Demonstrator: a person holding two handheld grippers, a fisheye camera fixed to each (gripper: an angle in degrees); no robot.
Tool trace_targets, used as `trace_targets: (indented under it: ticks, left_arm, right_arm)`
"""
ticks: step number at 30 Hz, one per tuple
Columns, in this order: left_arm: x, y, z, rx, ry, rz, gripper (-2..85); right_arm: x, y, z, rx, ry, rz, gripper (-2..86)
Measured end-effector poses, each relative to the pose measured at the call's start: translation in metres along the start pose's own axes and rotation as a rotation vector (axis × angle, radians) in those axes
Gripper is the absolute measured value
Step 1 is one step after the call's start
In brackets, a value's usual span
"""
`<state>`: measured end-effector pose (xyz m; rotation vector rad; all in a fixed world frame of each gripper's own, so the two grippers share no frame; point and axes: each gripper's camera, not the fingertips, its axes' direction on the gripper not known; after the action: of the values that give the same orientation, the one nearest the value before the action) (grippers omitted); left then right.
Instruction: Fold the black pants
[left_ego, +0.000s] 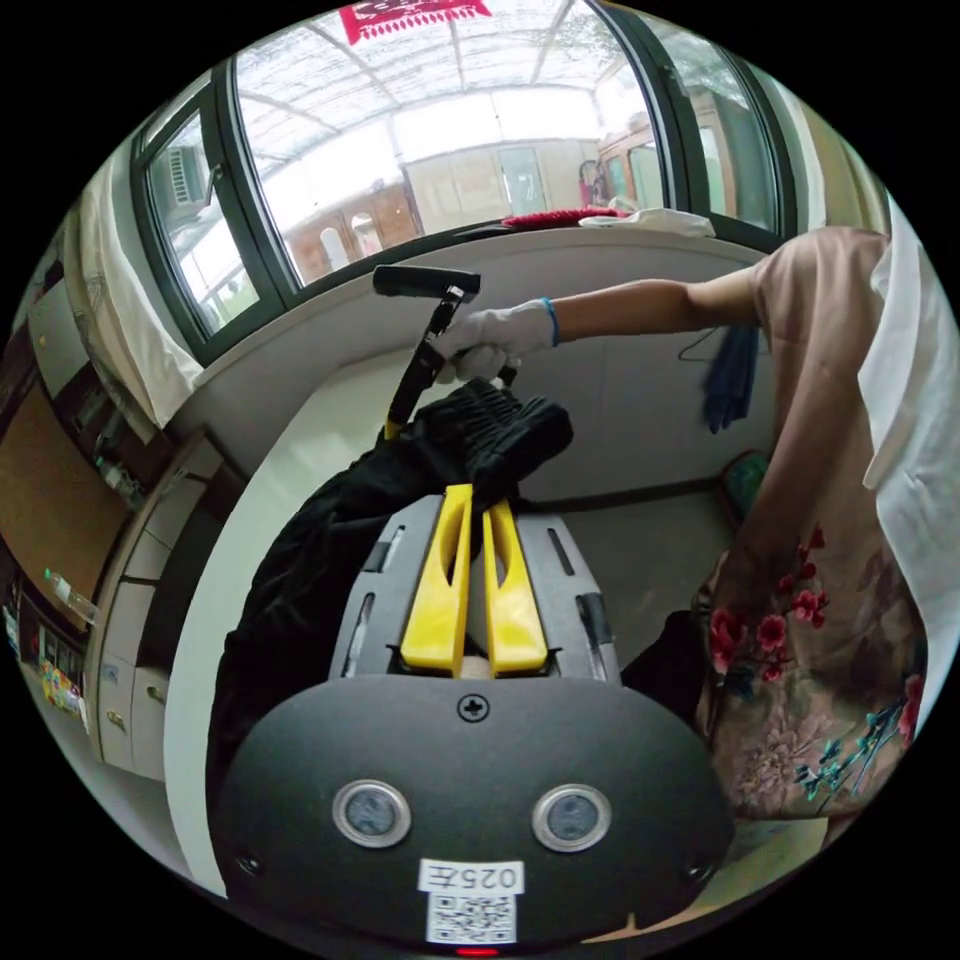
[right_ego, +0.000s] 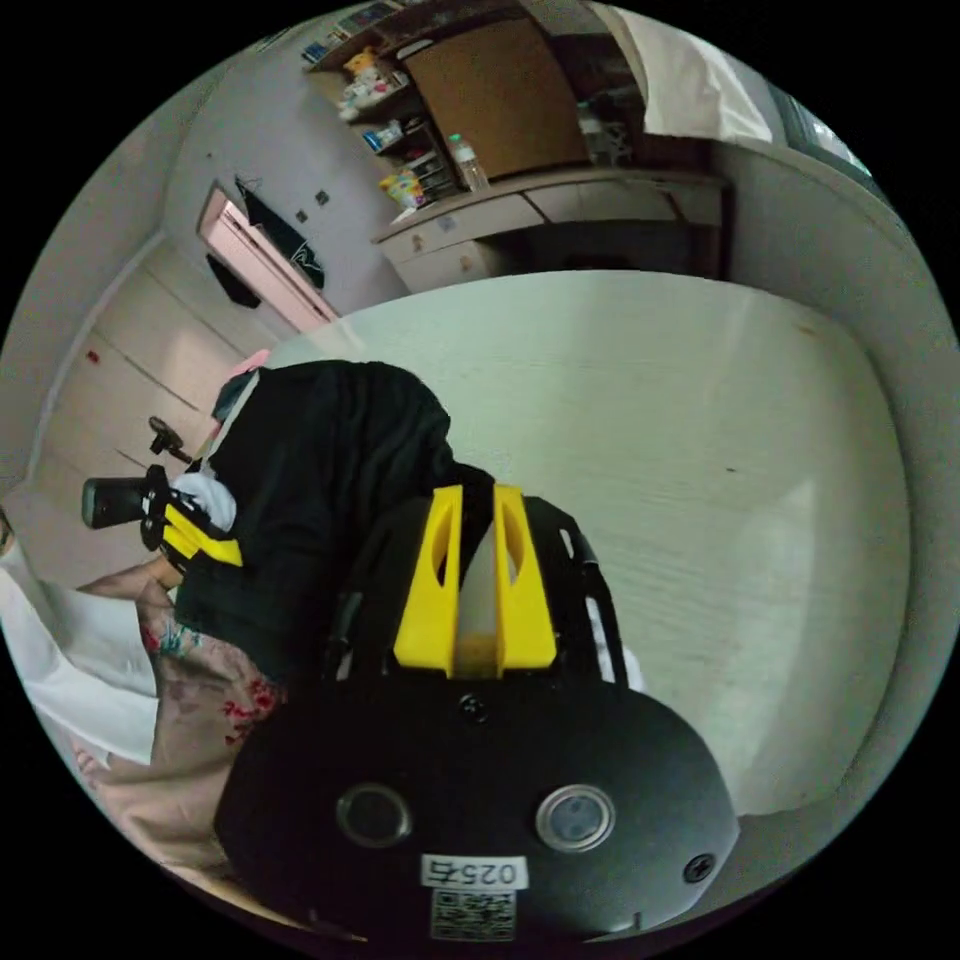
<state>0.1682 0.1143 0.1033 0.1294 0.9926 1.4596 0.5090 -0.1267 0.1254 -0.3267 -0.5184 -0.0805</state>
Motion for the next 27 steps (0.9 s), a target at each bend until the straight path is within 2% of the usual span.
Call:
trace_targets:
  ticks: [2,4,6,13,16,19,24,26,27]
  left_arm:
    - [-0.004,0.001,0.001,0.004,0.004,-0.005,-0.9]
    - [-0.009,0.001,0.003,0.003,0.016,-0.014,-0.9]
    - [-0.017,-0.002,0.006,-0.002,0.016,-0.02,-0.8]
    - [-0.051,-0.008,0.019,0.039,0.102,-0.067,-0.8]
    - [-0.072,-0.013,0.022,0.051,0.118,-0.098,-0.8]
    - [-0.099,-0.021,0.023,0.062,0.145,-0.118,-0.9]
    - [-0.15,-0.035,0.03,0.073,0.174,-0.118,-0.8]
    - [-0.167,-0.043,0.037,0.075,0.187,-0.122,-0.8]
    - [-0.177,-0.05,0.041,0.084,0.194,-0.117,-0.8]
  right_arm:
    - [-0.008,-0.007,-0.012,0.017,0.04,-0.037,0.5]
    - [-0.014,-0.007,-0.04,0.121,0.171,-0.041,-0.3]
    - [-0.019,-0.006,-0.069,0.213,0.39,-0.059,-0.6]
    - [0.011,-0.001,-0.028,0.007,0.497,-0.009,0.0]
    - [0.022,0.008,-0.035,0.061,0.428,0.018,2.7]
    - [0.039,0.019,-0.061,0.106,0.269,0.037,8.9]
    - [0.025,0.078,-0.125,0.361,-0.23,-0.268,19.2]
    - [0.016,0.091,-0.124,0.36,-0.243,-0.334,21.8]
    - [0.008,0.095,-0.116,0.328,-0.179,-0.37,22.7]
